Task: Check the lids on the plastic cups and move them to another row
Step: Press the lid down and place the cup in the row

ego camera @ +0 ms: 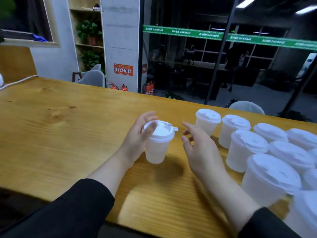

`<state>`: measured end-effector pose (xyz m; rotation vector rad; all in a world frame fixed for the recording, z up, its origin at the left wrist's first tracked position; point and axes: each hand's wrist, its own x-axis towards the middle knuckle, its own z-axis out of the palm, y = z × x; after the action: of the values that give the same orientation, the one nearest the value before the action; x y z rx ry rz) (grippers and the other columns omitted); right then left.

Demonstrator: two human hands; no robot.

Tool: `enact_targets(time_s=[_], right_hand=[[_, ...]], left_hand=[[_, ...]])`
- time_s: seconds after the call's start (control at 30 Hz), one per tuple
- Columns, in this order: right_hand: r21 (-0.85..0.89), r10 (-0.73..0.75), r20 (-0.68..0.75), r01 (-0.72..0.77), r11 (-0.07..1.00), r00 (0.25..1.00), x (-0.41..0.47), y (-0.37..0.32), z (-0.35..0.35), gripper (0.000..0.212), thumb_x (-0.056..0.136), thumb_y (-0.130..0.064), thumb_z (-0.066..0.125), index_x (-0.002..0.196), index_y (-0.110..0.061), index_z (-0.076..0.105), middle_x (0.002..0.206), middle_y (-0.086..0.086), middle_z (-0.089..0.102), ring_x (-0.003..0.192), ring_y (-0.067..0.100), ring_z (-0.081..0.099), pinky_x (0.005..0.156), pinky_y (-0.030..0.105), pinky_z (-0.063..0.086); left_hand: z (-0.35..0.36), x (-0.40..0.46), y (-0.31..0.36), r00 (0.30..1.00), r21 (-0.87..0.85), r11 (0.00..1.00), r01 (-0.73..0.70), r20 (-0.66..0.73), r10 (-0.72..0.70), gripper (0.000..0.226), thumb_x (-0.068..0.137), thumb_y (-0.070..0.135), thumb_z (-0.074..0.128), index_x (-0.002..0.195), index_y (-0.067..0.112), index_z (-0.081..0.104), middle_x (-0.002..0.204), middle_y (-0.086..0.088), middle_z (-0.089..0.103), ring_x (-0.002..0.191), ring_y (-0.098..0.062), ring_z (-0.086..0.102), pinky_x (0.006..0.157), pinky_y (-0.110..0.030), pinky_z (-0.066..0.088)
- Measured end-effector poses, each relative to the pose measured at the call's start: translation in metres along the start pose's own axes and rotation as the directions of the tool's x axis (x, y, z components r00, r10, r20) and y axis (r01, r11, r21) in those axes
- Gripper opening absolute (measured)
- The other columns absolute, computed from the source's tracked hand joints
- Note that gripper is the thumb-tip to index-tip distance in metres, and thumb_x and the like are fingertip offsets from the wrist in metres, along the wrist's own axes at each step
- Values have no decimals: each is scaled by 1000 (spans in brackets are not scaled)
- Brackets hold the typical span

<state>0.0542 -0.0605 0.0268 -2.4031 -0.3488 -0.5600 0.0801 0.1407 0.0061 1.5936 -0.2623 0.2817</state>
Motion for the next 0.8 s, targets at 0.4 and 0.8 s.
enact_targets(time_s=[0.4,0.8], right_hand=[[177,17,-92,0,984,996,26,-4,-1,10,100,-24,65,99,-23,75,92,-13,71,86,1,62,72,15,43],[118,-94,-56,100,988,994,24,-22,-8,12,98,-26,68,89,-22,75,85,-14,63,82,2,57,68,14,41]], left_hand=[[0,4,-1,991,-108,992,70,122,-56,52,69,56,66,116,33,69,110,2,76,97,-13,70,73,-19,52],[1,1,4,980,-81,993,88,186,-72,44,73,55,60,112,37,70,109,1,73,98,-18,69,78,-30,50]])
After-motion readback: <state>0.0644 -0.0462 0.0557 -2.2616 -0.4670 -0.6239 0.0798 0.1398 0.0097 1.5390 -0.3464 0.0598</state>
